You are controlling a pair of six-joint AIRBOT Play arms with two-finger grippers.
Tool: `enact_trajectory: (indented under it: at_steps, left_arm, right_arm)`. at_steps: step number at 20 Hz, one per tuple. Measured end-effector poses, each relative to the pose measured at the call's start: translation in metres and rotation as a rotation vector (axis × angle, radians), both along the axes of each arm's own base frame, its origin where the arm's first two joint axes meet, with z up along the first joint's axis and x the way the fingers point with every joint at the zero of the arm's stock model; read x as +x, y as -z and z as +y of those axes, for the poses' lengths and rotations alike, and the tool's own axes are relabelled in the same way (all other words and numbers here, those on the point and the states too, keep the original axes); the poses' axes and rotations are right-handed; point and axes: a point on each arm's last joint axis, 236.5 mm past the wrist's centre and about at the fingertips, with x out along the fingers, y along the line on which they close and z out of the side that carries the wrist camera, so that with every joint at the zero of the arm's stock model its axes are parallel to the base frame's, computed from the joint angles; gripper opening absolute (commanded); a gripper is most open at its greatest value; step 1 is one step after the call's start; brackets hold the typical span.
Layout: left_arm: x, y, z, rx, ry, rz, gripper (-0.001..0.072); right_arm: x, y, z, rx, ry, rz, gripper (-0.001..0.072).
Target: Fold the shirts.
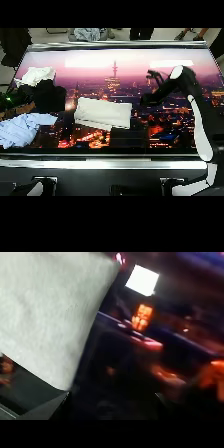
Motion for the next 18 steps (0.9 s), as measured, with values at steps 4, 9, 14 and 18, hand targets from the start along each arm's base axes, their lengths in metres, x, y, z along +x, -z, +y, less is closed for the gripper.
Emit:
enact_trajectory:
  at_steps: [4,9,14,18]
  left_arm:
    - [0.000,0.000,0.000,0.000,0.000,-0.001,0.0028]
    - [0.000,0.000,0.000,0.000,0.000,-0.001,0.0029]
    - [0.000,0.000,0.000,0.000,0.000,-0.001,0.0028]
    - [0.000,0.000,0.000,0.000,0.000,-0.001,0.0028]
  right_arm:
    - [-0.008,0.042,0.041,0.161,0.108,0.057,0.0601]
    - [-0.007,0.066,0.087,0.271,0.160,0.078,0.0066]
    - [0.018,0.042,0.085,0.336,0.142,-0.036,0.0050]
    - [0.063,-0.015,0.016,0.353,0.201,-0.206,0.0050]
